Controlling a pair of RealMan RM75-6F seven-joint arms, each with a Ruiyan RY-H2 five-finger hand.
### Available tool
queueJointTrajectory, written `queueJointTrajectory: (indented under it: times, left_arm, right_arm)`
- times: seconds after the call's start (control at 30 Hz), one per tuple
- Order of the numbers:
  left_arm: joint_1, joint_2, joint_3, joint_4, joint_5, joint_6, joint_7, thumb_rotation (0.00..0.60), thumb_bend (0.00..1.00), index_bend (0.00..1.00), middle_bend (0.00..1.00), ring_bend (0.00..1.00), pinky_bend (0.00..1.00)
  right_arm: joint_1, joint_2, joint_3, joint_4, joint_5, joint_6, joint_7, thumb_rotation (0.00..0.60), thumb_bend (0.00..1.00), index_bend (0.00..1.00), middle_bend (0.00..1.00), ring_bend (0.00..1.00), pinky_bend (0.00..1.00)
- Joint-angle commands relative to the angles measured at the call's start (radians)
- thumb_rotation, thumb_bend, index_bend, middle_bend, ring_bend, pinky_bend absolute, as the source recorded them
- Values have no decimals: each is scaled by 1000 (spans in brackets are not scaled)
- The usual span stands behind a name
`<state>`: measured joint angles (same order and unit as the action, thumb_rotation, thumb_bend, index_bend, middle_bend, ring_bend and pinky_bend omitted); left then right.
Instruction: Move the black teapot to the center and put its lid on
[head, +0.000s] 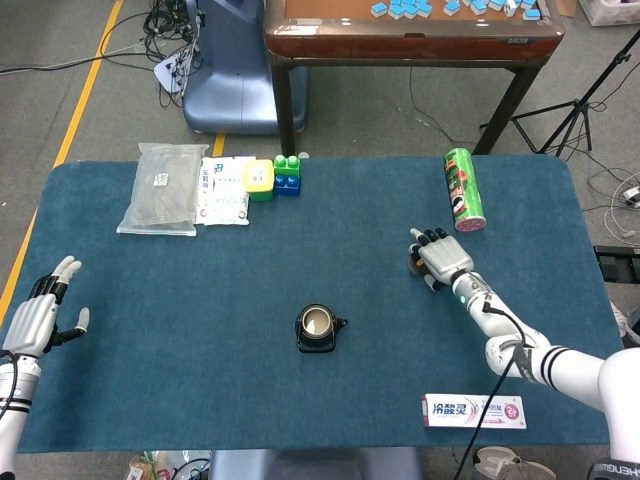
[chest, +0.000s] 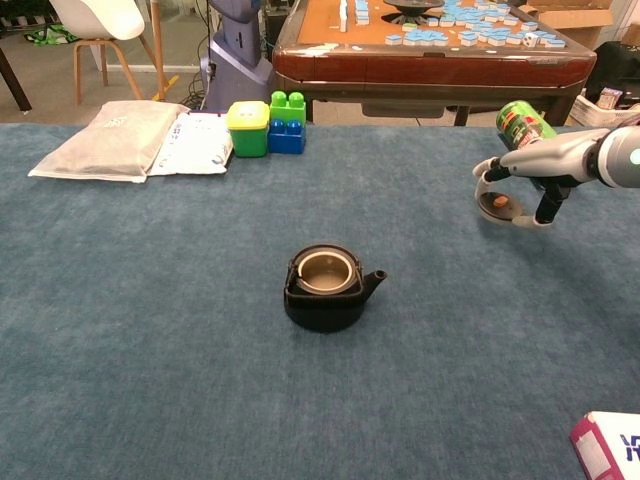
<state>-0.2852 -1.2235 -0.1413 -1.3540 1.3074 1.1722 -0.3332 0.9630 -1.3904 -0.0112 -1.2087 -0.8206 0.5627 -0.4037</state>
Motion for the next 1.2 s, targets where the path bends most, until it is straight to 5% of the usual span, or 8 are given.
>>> queueJointTrajectory:
  times: [0.03,0.67,1.2]
  left_arm:
    - [2,0,1,-7,8,10,0,600,490,0,0,0,0]
    - [39,4,17,-9,46,75,-63,600,490,0,0,0,0]
    - [83,-3,39,56,83,125,-186,600,490,0,0,0,0]
  right_arm:
    - [19,40,-1,-82,39,45,-50,600,469,451,0,0,0]
    - [97,131,-21,-474,168,261,-284,600,469,451,0,0,0]
    - [166,59,-19,-652,248,411,-462,600,470,451,0,0,0]
